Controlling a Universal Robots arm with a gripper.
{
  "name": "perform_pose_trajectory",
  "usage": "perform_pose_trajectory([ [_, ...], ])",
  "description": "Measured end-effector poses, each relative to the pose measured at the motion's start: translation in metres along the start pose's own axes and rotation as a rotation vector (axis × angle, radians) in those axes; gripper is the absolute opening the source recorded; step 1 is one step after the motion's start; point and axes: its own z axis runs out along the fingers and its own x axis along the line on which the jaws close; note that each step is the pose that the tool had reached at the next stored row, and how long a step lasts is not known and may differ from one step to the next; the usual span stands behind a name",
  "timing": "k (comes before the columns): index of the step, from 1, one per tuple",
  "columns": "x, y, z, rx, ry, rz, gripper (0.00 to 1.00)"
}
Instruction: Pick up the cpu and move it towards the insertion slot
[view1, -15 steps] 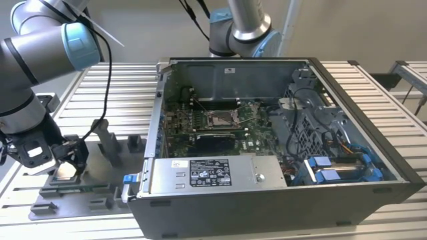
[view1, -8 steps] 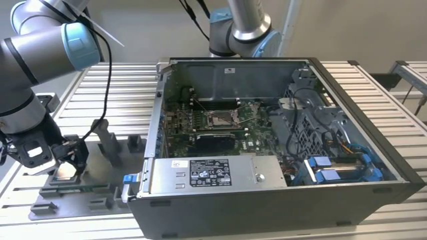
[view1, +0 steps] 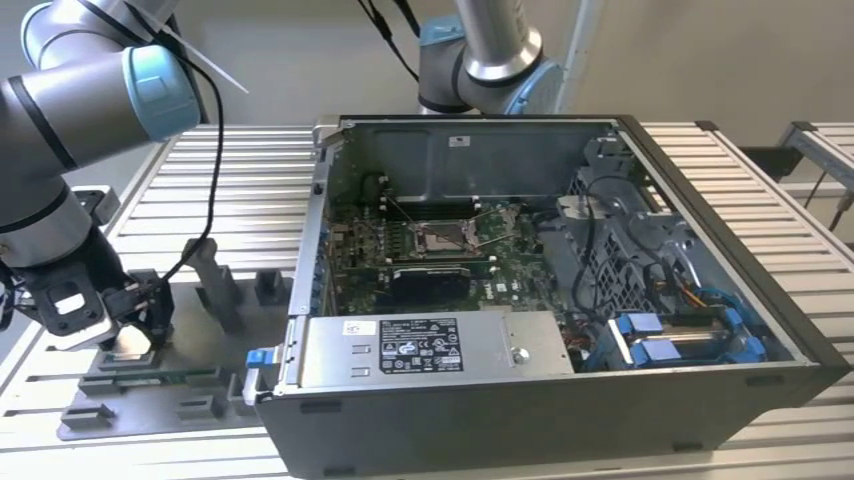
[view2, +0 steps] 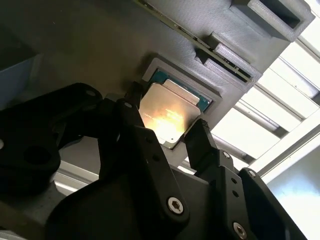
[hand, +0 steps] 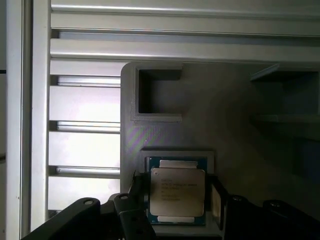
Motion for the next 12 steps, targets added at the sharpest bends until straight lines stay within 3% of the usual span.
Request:
perform_pose_trajectory([
  [12, 0.0000, 0.0000, 0.0000, 0.0000, 0.0005, 0.000, 0.00],
])
